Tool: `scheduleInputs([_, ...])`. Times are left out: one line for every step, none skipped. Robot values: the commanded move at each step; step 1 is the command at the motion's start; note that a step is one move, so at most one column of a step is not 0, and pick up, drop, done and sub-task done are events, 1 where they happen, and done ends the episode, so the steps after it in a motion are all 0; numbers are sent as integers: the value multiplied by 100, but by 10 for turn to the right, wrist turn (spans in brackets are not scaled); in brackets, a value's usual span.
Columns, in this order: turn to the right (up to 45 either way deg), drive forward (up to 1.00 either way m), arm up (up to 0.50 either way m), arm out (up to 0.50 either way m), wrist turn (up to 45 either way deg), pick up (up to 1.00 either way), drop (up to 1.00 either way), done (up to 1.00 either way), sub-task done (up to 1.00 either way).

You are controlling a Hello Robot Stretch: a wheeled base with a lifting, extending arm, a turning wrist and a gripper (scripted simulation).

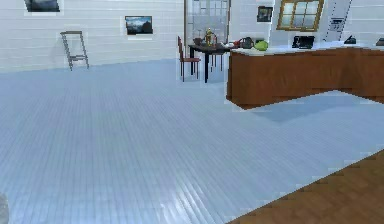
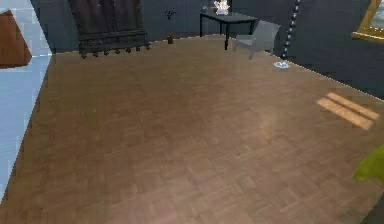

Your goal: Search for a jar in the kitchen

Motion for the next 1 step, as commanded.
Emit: scheduleInputs([0,100,0,0,0,0,0,0,0])
